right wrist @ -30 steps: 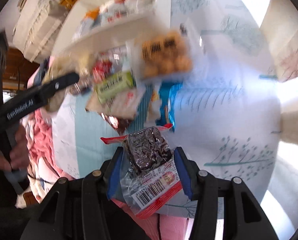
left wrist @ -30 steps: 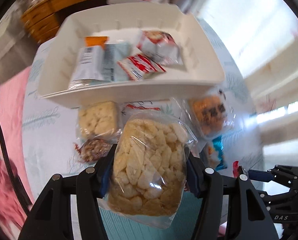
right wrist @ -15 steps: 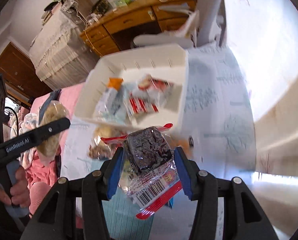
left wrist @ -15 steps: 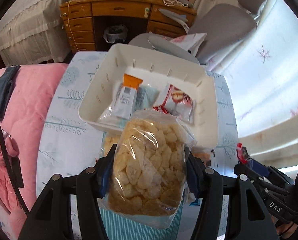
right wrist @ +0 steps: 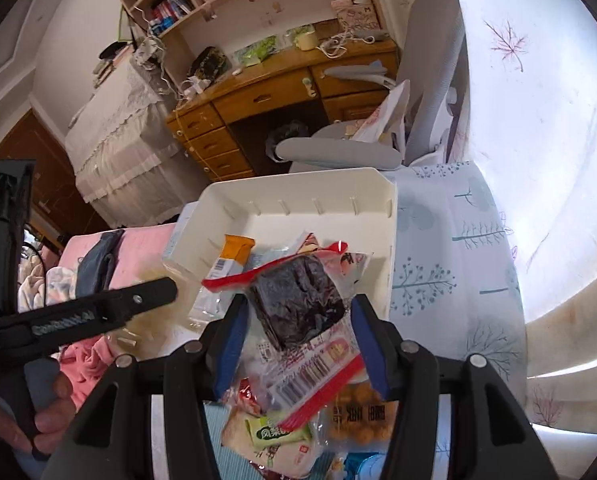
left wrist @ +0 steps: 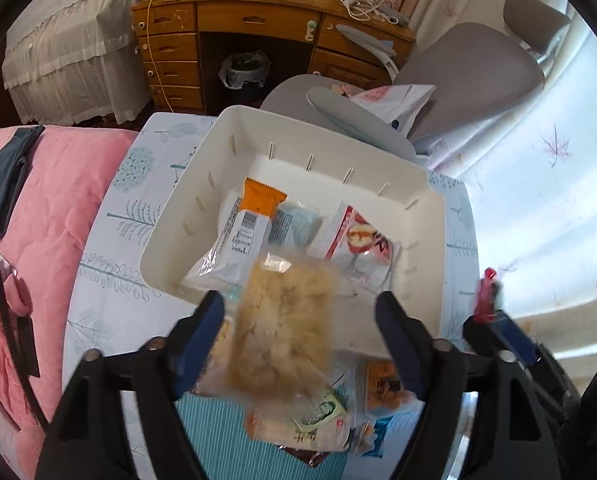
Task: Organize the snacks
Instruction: 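Carry both packs into the white tray and open both tools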
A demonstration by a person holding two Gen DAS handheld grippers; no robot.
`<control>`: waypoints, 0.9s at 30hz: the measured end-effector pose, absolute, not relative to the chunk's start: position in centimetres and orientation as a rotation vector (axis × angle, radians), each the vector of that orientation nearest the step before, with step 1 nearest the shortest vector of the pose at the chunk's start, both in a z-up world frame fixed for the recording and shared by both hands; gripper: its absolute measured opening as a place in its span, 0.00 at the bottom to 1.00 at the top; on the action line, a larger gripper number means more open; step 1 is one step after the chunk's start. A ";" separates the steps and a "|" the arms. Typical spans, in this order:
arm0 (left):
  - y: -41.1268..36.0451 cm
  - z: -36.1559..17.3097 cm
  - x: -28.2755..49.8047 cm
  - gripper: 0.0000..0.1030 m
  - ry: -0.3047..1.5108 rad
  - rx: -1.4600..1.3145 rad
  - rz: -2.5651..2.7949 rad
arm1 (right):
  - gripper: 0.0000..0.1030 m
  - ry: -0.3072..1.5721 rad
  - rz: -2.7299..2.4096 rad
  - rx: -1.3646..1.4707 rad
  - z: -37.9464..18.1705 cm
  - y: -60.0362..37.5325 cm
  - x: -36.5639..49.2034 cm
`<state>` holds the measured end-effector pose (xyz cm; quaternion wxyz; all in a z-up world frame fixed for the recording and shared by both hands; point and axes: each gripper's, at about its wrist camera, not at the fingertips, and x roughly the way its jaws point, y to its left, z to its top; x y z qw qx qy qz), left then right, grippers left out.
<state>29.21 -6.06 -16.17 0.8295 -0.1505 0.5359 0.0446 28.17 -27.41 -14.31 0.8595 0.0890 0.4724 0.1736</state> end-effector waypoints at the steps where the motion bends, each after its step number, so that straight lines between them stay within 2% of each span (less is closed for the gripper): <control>1: -6.1 -16.1 29.3 0.80 1.134 -0.321 0.095 | 0.53 0.998 0.366 0.186 -14.6 -27.4 28.4; 4: -6.1 -16.2 29.8 0.84 1.138 -0.314 0.106 | 0.55 1.008 0.365 0.193 -14.9 -27.7 28.7; 6: -6.2 -16.3 30.2 0.84 1.146 -0.317 0.114 | 0.61 1.011 0.359 0.199 -15.1 -28.1 28.7; 17: -6.1 -16.3 30.7 0.84 1.161 -0.307 0.118 | 0.62 1.029 0.284 0.227 -15.5 -30.4 28.8; 21: -6.4 -15.9 30.6 0.84 1.171 -0.288 0.096 | 0.68 1.016 0.243 0.242 -15.1 -30.9 28.3; 27: -5.7 -15.3 29.2 0.84 1.166 -0.280 0.093 | 0.69 1.033 0.227 0.254 -15.2 -31.1 27.7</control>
